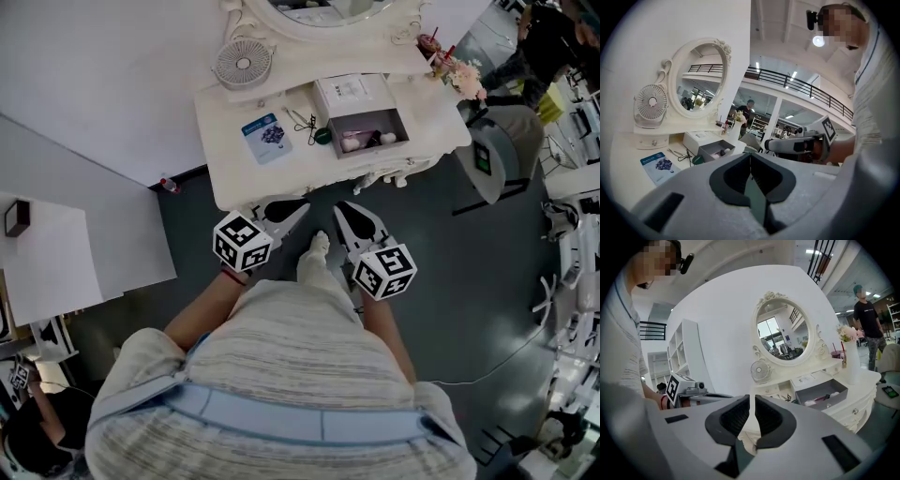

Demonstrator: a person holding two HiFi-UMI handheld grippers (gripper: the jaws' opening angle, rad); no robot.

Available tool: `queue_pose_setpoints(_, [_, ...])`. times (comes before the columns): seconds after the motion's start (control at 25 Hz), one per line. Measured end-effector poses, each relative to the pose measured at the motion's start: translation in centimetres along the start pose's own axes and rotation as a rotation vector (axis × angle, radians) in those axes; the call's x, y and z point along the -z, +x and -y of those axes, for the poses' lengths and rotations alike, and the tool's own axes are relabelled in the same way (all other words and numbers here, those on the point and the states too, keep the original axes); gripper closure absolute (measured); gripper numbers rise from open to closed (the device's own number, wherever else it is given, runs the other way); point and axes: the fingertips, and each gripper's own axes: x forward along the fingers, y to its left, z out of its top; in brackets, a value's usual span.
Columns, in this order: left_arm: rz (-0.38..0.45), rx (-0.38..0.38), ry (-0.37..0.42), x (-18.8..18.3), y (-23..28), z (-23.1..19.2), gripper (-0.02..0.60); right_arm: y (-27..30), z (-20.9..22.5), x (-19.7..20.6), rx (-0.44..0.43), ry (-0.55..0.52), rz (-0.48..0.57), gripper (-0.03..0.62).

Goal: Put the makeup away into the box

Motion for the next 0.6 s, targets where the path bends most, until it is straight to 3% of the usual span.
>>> queue_pose_setpoints(0.6, [-0.033,-0.108,0.026,-4.3,9.2,-7.7,0.568,5.6,11.6,-6.0,-0.082,-0.014,-0.012,0.583])
